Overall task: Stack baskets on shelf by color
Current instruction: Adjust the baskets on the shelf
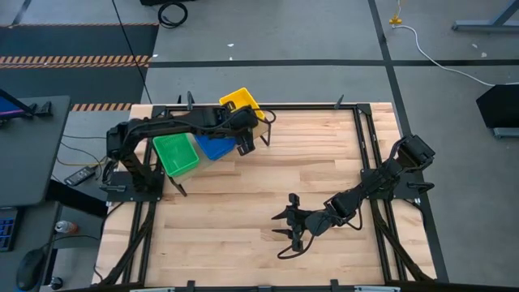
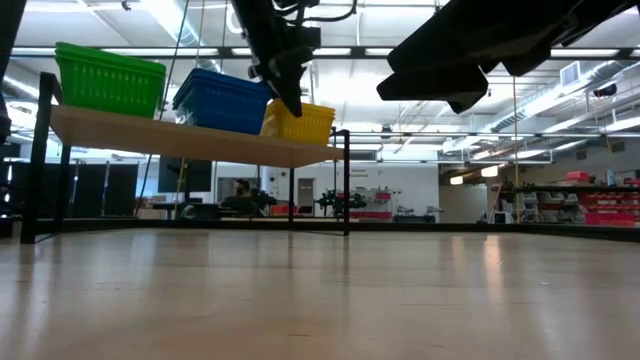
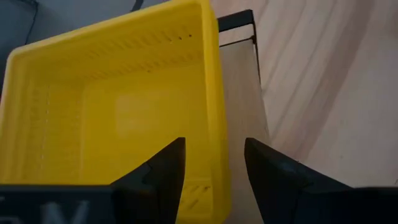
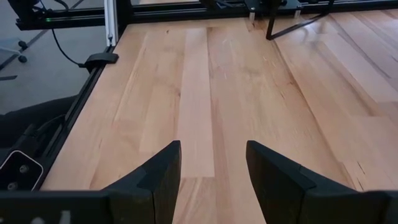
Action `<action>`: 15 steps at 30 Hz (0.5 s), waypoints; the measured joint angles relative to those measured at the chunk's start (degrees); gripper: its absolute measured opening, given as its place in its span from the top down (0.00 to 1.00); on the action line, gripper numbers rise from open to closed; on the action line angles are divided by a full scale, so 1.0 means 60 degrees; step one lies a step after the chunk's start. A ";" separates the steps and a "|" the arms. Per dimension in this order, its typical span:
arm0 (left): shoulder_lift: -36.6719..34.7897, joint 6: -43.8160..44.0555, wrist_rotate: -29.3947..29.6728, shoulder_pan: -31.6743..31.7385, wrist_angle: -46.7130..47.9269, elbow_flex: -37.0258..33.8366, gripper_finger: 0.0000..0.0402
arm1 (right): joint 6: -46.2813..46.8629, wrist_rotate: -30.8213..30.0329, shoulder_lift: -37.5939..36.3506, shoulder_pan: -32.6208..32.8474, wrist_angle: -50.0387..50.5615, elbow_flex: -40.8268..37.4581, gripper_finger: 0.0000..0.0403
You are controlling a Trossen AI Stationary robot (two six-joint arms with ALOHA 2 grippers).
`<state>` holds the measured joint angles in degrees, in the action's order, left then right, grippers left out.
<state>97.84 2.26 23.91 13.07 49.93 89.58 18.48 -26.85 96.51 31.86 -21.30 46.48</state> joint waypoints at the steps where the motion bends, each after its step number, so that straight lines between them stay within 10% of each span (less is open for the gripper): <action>1: 0.0000 -0.0001 -0.0081 0.0002 0.0000 0.0000 0.57 | -0.0003 0.0000 0.0000 0.0000 0.0010 0.0000 0.53; 15: 0.0025 -0.0090 -0.0715 0.0042 0.0095 0.0000 0.57 | 0.0153 0.0000 0.0000 0.0011 0.0012 0.0000 0.53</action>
<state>98.00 1.72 19.62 13.32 50.50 89.58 19.40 -26.85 96.51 31.92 -21.22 46.48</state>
